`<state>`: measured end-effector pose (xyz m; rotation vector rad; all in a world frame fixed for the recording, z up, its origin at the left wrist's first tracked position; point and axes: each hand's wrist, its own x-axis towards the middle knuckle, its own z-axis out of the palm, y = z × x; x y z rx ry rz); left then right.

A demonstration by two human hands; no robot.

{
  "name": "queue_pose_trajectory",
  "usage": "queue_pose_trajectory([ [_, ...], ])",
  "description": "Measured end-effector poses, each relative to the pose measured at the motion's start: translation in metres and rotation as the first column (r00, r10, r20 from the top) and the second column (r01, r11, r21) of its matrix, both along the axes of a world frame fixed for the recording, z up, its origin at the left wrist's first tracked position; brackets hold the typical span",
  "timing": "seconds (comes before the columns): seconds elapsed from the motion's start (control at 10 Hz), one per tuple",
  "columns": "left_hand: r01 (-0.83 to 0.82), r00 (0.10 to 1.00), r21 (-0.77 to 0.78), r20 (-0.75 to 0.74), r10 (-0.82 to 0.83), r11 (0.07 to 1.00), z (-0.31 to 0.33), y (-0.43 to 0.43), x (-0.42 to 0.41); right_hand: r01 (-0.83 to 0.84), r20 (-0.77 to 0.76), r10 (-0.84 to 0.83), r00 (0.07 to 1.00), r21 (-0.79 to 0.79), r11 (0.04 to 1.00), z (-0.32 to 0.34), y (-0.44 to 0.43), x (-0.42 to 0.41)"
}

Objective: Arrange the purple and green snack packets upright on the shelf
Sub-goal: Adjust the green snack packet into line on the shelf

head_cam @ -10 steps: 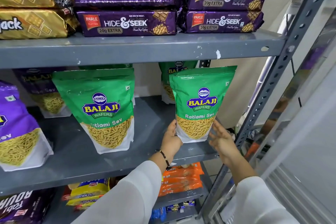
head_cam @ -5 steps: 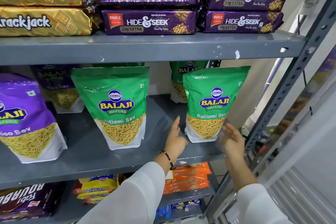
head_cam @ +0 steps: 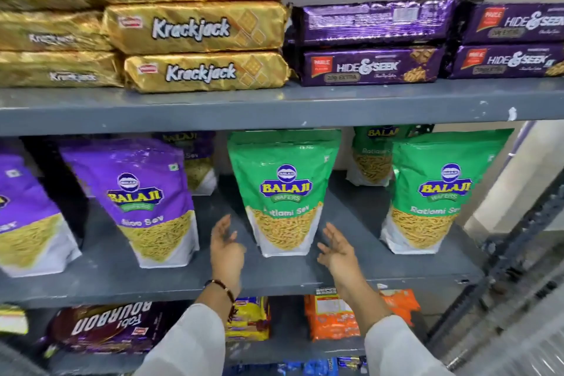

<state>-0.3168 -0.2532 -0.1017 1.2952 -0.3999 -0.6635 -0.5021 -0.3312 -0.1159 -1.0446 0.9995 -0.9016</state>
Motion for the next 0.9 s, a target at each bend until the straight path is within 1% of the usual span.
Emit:
queue_pose_trajectory([
  [0.1,0.215,0.971,0.173,0.064,-0.229,0.961,0.005,-0.002,0.010,-0.048,-0.028,0.047,0.998,-0.011,0.999,0.005,0.001,0.012],
  [0.2,0.453,0.876,0.187,0.087,-0.474,0.872,0.015,-0.002,0.006,-0.074,-0.034,0.073,0.997,-0.025,0.997,0.011,0.001,0.020],
  [0.3,0.499,0.855,0.180,0.059,-0.515,0.848,0.014,-0.001,0.002,-0.067,-0.040,0.066,0.997,-0.016,0.998,0.011,0.003,0.020],
  [0.4,0.485,0.869,0.172,0.021,-0.495,0.858,0.013,0.007,-0.002,-0.048,-0.046,0.049,0.998,0.004,0.999,0.011,0.009,0.017],
  [0.5,0.484,0.869,0.171,0.019,-0.494,0.858,0.015,0.011,-0.005,-0.040,-0.043,0.041,0.998,0.017,0.999,0.013,0.013,0.015],
  [0.7,0.493,0.861,0.228,0.007,-0.508,0.839,0.025,0.013,-0.010,-0.035,-0.058,0.036,0.998,0.023,0.999,0.013,0.017,0.014],
  [0.9,0.492,0.863,0.234,-0.005,-0.504,0.839,0.024,0.016,-0.006,-0.012,-0.086,0.013,0.996,0.016,1.000,0.018,0.025,0.014],
])
